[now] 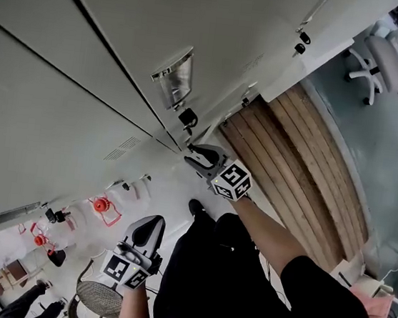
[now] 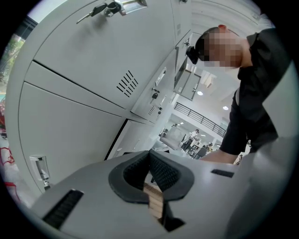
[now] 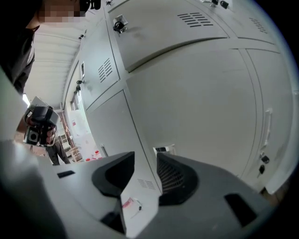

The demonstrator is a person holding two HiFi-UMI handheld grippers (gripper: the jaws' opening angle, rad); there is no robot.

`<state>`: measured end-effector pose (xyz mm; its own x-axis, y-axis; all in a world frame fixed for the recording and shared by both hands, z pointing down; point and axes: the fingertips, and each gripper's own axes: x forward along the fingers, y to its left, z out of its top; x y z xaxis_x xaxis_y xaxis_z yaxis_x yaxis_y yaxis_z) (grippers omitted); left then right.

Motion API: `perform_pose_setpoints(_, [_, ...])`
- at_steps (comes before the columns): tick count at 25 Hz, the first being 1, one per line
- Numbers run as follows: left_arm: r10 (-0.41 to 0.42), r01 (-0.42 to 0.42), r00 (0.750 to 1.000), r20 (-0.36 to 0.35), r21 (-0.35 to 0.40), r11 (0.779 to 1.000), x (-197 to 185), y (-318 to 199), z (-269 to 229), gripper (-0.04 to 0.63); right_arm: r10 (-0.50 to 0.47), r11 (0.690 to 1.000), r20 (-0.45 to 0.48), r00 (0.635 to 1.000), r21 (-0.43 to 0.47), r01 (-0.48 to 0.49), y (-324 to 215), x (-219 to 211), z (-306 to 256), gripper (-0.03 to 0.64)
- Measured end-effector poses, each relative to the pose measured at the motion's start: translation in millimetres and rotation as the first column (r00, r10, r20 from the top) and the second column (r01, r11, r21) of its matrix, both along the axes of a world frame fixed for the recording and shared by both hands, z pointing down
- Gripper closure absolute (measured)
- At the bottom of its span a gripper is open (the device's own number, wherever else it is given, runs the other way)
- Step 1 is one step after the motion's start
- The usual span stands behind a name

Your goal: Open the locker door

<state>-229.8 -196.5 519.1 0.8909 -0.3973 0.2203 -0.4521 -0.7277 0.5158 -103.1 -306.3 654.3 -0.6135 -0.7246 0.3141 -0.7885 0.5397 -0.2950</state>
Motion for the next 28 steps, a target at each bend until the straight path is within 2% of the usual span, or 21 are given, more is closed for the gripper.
perform_pose_setpoints(4, [-0.007,0.007,1.000,-0.015,-0.006,1.000,1.2,-2.7,-0.1,0.578,0.020,0.999,-0.030,0.999,-0.024,-0.021,-6.8,3.1,17.0,0.474])
perform_pose_setpoints(13, [-0.010,0.010,1.000,0.000,-0.029,1.000,-1.5,-1.2,11.6,0.578,0.041,0.999,-0.065,0.997,-0.028,-0.043,-25.1,-0.9,33.9,0.474])
perform_pose_setpoints(23, [-0.025,0.026,1.000,0.012,-0.044,0.999,-7.6,4.3,17.0,0.578,0.045,0.999,-0.094,0.995,-0.027,-0.047,-28.7,-8.5,41.3,0.472])
perform_pose_setpoints(28, [-0.027,0.027,1.000,0.005,-0.049,0.998,-4.9,6.2,17.4,0.578,0.052,0.998,-0.138,0.989,-0.021,-0.055,-32.7,-10.0,41.3,0.472])
